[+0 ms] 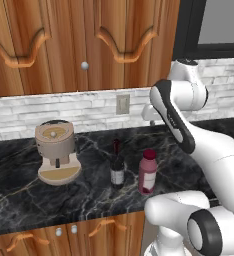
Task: There is a wine glass and glass cup on the dining counter. Place the wine bottle next to the wine glass and the juice bottle next to the glass cup.
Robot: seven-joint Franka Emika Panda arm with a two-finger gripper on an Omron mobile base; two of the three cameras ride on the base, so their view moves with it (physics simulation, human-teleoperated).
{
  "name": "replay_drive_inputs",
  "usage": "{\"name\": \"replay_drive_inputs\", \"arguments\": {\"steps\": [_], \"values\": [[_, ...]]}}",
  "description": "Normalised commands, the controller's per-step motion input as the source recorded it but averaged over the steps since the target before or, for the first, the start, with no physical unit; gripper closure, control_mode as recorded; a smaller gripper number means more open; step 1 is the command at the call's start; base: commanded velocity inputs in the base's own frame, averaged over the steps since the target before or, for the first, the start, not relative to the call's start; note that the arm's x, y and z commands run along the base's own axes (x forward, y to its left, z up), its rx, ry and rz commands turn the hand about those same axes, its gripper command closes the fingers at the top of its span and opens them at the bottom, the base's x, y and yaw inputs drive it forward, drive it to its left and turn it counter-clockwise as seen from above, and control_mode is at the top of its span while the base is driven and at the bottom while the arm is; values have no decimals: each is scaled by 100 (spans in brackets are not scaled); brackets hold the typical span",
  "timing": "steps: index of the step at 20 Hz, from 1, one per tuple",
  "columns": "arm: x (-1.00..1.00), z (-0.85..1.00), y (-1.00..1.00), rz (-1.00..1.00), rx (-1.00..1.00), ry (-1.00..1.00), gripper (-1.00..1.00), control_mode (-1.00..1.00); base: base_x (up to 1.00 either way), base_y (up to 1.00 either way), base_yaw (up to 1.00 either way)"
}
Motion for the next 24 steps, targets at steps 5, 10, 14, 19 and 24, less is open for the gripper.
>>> {"name": "replay_drive_inputs", "arguments": {"steps": [5, 10, 14, 19, 24], "values": [[-3, -7, 19, 0, -2, 0, -100, -100, 0, 0, 0], [0, -15, 13, 0, -1, 5, -100, -100, 0, 0, 0], [-4, -18, 11, 0, 0, 12, -100, -100, 0, 0, 0], [-4, -17, 8, 0, 0, 14, -100, -100, 0, 0, 0], [-6, -14, 7, 0, 0, 17, -100, -100, 0, 0, 0]]}}
